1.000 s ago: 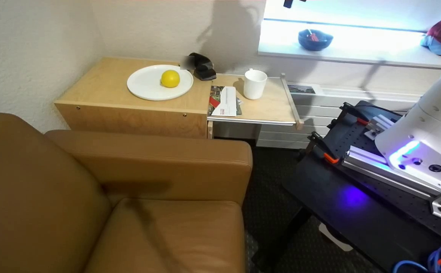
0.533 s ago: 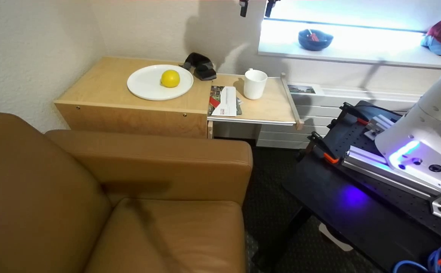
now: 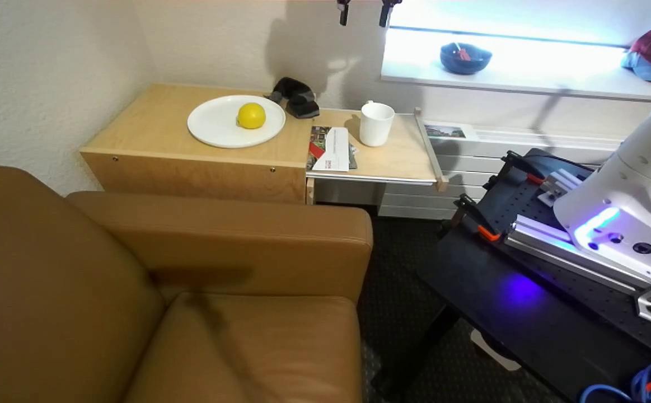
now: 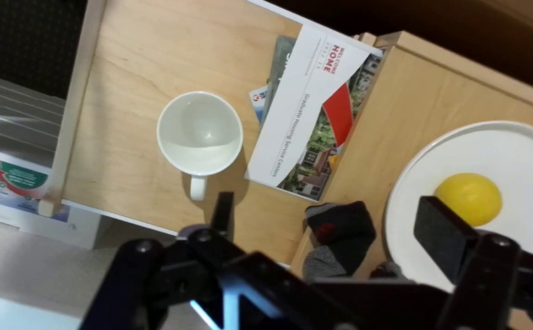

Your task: Put the sock on the windowsill

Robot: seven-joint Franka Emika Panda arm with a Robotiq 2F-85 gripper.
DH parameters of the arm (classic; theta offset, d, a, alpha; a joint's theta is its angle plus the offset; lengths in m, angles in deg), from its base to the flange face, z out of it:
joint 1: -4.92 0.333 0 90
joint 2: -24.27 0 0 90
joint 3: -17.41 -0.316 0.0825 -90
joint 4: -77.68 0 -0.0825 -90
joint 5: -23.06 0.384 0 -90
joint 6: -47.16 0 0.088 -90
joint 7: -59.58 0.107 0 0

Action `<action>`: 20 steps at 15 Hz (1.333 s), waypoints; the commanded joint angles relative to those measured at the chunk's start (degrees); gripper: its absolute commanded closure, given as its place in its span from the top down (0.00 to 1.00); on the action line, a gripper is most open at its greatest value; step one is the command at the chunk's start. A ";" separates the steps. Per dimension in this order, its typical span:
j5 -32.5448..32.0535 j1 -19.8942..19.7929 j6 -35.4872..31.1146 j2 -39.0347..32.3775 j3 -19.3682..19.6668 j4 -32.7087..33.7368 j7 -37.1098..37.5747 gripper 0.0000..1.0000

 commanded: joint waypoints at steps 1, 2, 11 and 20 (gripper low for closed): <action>-0.51 1.74 0.21 -11.14 0.86 9.51 12.48 1.00; 1.92 1.77 0.34 -14.31 0.78 13.17 14.25 1.00; 12.67 1.99 -3.59 -27.61 1.17 30.38 25.56 1.00; 15.07 2.92 -10.40 -37.06 1.99 37.63 36.43 1.00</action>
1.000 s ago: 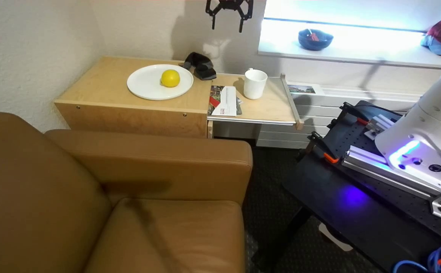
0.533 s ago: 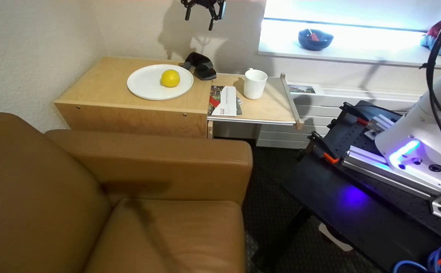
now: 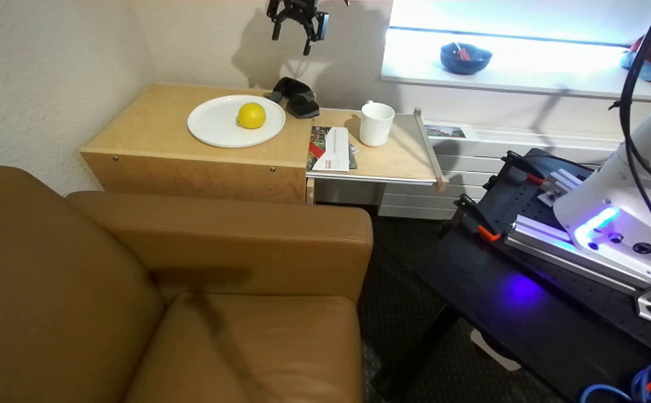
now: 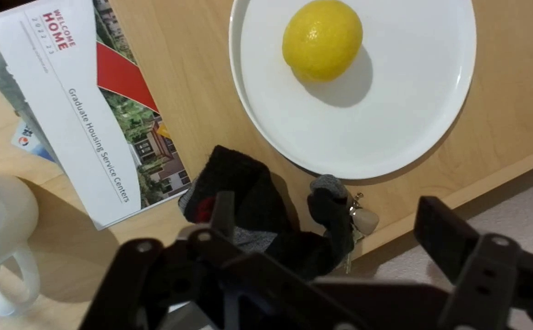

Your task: Put the sock on the windowsill

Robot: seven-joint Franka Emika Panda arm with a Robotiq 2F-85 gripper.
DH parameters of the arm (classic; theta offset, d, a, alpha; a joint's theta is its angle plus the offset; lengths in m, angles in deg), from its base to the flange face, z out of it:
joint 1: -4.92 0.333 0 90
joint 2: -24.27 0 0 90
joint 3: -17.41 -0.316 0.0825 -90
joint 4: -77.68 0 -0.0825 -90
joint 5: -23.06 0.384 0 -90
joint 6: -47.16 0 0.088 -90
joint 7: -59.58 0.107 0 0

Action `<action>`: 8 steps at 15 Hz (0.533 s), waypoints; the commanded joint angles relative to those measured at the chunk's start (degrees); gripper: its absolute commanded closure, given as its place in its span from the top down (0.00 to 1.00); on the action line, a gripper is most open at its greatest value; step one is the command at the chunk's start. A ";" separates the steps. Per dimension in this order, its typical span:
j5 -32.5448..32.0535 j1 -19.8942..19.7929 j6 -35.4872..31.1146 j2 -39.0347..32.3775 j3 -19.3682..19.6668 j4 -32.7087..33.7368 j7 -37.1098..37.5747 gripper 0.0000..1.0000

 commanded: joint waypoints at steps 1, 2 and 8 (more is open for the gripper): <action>1.04 1.15 -6.48 -5.80 0.92 4.23 5.03 1.00; 0.37 1.67 -8.63 -6.72 1.41 4.28 6.71 1.00; -7.92 6.96 -14.89 -10.18 8.27 3.64 17.53 1.00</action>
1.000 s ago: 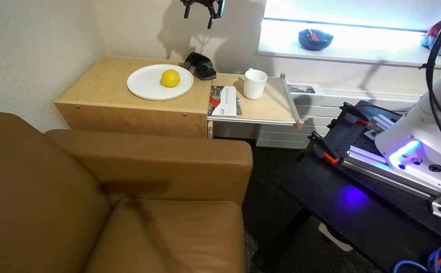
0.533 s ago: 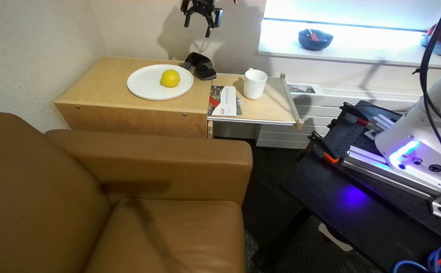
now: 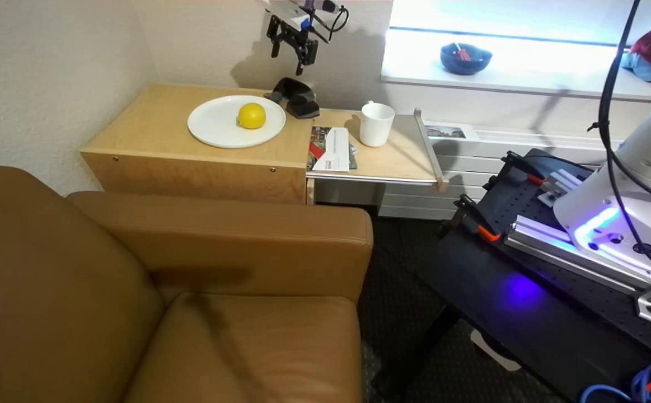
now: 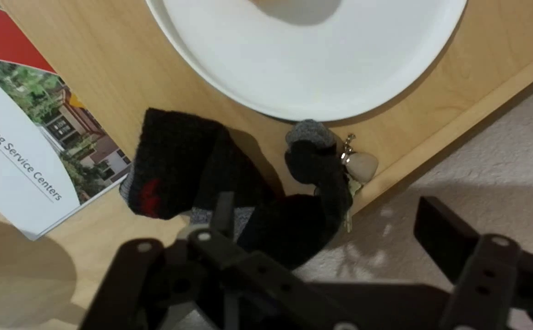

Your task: Put the sock on the windowsill

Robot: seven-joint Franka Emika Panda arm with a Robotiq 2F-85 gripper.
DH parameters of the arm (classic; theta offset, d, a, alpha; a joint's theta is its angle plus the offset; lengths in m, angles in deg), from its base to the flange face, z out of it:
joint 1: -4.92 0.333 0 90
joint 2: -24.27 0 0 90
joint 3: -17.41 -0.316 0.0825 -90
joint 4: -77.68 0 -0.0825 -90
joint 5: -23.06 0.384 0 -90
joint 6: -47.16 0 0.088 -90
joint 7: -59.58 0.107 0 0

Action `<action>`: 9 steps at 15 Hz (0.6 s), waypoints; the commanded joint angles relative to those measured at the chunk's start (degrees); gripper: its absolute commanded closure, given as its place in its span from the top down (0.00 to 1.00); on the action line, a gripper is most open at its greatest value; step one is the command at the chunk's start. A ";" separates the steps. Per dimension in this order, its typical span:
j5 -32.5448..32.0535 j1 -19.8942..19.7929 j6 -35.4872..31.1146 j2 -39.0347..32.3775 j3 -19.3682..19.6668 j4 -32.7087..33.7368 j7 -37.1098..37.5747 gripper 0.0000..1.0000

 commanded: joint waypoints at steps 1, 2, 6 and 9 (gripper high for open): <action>-2.00 0.37 -0.41 -0.39 0.51 0.14 1.87 1.00; -2.94 0.97 -1.01 -0.78 1.27 0.03 2.99 1.00; -3.09 0.77 -0.47 -3.74 1.69 2.91 3.77 1.00; -2.32 0.48 -1.68 -6.69 1.43 6.49 5.45 1.00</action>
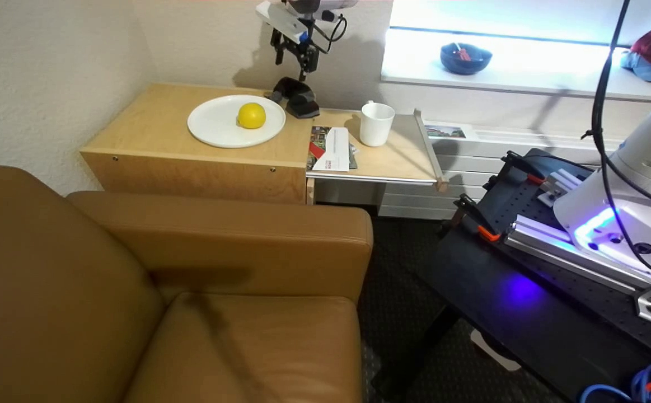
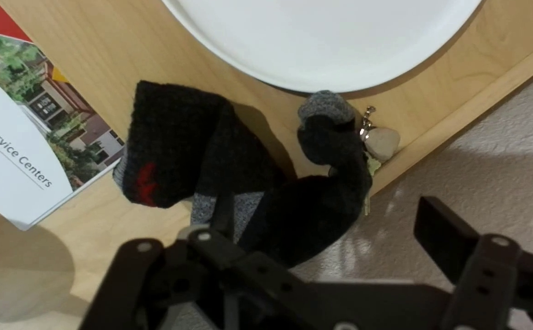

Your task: Put the sock on the windowsill

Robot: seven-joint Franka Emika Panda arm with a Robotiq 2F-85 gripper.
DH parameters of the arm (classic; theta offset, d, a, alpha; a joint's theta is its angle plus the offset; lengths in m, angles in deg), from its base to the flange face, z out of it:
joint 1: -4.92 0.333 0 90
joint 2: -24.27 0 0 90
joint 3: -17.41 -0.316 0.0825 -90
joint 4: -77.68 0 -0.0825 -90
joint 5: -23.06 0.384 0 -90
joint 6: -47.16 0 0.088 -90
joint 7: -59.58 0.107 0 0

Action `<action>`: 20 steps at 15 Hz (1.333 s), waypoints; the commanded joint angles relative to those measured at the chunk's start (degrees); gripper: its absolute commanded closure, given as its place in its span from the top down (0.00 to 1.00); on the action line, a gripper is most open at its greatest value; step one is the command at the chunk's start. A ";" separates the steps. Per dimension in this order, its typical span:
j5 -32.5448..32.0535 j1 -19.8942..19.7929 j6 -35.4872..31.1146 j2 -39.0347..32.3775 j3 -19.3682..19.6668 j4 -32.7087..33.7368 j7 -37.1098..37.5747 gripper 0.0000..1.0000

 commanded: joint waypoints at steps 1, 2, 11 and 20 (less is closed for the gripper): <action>0.08 -0.86 -0.84 -4.86 -0.75 6.40 2.64 1.00; 0.12 -0.87 -1.02 -5.66 -0.88 7.44 3.15 1.00; -1.93 0.08 3.66 -10.40 0.75 14.76 8.95 1.00; -4.07 -0.65 14.02 -9.83 -0.41 17.18 12.37 1.00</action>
